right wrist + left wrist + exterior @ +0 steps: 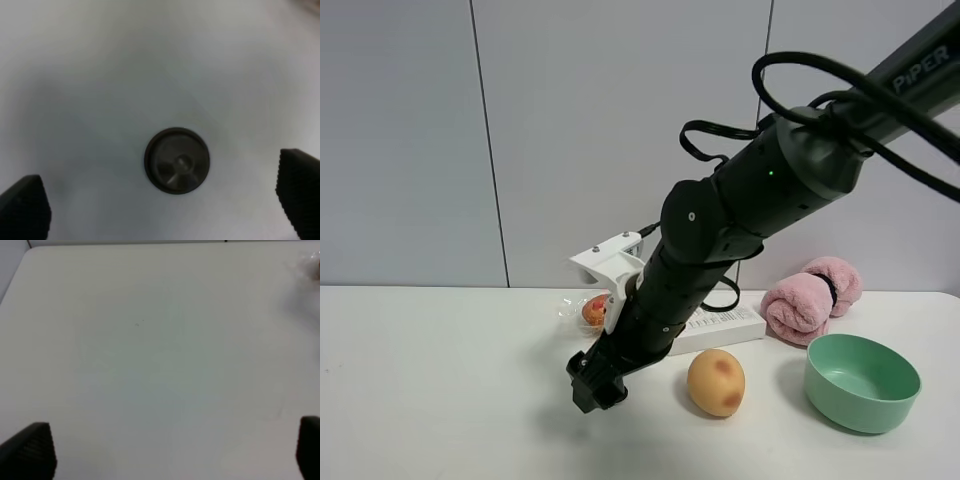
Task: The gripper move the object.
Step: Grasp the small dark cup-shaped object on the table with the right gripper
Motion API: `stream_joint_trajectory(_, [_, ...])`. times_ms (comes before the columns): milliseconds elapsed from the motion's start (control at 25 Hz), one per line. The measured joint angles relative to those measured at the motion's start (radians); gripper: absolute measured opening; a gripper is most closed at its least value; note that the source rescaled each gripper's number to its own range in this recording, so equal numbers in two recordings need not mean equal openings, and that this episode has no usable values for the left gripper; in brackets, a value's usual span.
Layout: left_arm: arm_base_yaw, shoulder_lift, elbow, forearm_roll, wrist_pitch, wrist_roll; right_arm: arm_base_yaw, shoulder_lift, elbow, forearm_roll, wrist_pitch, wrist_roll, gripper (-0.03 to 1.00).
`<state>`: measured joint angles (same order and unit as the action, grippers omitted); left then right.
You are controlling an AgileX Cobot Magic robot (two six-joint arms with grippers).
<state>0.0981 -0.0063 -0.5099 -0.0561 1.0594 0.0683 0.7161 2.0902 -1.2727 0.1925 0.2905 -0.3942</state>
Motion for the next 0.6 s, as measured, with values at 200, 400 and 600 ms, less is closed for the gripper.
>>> stream_joint_trajectory(200, [0.0, 0.0, 0.0, 0.0, 0.0, 0.0, 0.0, 0.003, 0.0, 0.0, -0.005, 0.0, 0.8])
stream_joint_trajectory(400, [0.0, 0.0, 0.0, 0.0, 0.0, 0.0, 0.0, 0.017, 0.0, 0.0, -0.029, 0.0, 0.75])
stream_joint_trajectory(600, [0.0, 0.0, 0.0, 0.0, 0.0, 0.0, -0.002, 0.021, 0.0, 0.0, -0.072, 0.0, 0.74])
